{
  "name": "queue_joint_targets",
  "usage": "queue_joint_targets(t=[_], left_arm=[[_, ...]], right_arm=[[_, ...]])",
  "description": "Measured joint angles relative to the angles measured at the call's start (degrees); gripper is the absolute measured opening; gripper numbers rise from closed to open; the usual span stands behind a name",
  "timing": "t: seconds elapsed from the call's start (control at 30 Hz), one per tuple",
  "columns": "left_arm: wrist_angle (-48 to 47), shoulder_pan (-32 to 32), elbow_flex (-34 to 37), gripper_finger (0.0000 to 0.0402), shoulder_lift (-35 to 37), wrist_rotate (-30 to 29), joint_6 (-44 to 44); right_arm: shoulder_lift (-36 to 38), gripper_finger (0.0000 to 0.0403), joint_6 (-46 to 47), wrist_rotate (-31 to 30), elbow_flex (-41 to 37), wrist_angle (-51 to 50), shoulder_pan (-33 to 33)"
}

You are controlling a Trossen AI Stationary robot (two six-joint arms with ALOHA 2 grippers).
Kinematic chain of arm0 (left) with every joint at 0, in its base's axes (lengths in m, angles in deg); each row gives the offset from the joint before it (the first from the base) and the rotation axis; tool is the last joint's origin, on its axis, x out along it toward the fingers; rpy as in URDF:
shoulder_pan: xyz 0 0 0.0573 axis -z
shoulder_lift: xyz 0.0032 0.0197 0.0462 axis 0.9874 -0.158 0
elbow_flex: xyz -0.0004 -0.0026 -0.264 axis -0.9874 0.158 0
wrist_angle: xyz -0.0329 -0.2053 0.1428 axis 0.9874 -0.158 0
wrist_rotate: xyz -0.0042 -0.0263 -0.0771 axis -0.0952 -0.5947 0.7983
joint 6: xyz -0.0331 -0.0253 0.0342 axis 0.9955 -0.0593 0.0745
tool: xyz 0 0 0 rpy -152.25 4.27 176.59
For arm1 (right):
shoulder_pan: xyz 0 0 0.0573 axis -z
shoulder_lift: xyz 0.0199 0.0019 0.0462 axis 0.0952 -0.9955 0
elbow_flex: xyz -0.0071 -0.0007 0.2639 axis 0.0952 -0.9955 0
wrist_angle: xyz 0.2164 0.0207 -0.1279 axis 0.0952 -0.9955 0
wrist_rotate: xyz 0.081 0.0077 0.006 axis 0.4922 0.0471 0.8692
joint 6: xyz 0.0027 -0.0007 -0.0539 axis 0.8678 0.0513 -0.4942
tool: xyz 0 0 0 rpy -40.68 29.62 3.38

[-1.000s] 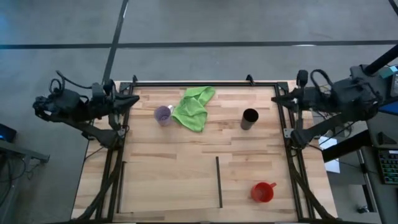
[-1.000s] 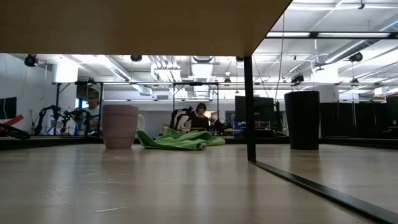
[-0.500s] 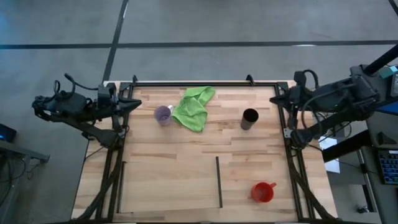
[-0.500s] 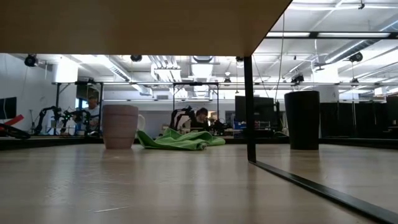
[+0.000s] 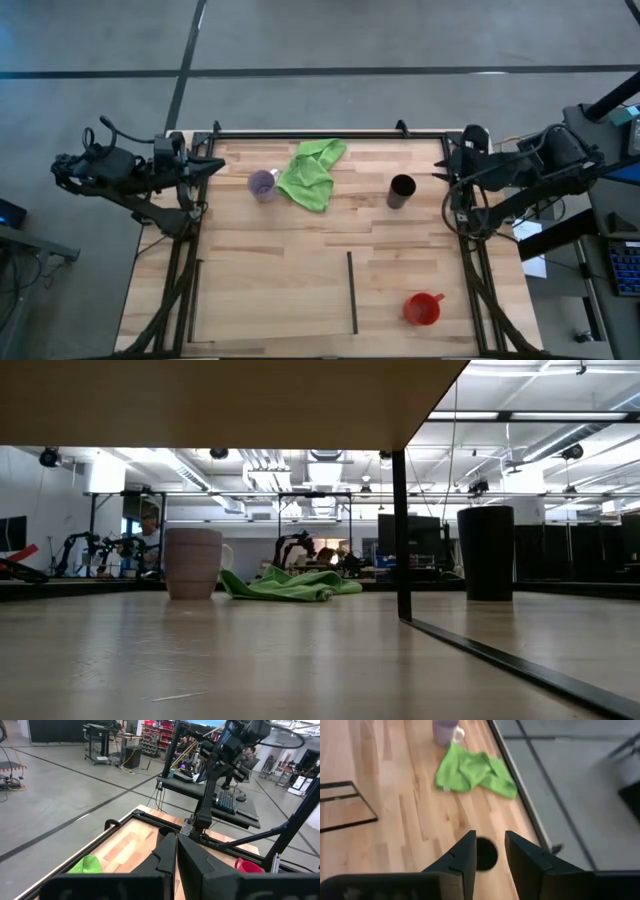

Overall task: Stack small to large cups/mugs on shelf
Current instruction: Put the black cup on the shelf

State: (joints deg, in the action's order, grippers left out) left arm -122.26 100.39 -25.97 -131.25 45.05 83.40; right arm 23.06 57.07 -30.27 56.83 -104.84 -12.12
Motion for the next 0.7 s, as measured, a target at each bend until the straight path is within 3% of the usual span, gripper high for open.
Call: queue_joint_targets(t=[0.27, 0.5, 0.7], left_arm=[[0.0, 0.0, 0.2, 0.0, -0.01, 0.0, -0.1], [-0.02, 0.0, 0.44, 0.0, -0.02, 0.06, -0.07], [-0.02, 0.0, 0.44, 0.0, -0.02, 0.2, -0.02]], right_arm=[[-1.86, 0.0101, 6.96, 3.85, -1.21, 0.26, 0.11], [-4.65, 0.0088, 12.65, -2.14, -5.26, 0.24, 2.44], [-6.21, 0.0082, 9.66, 8.08, -10.09, 0.2, 6.92]])
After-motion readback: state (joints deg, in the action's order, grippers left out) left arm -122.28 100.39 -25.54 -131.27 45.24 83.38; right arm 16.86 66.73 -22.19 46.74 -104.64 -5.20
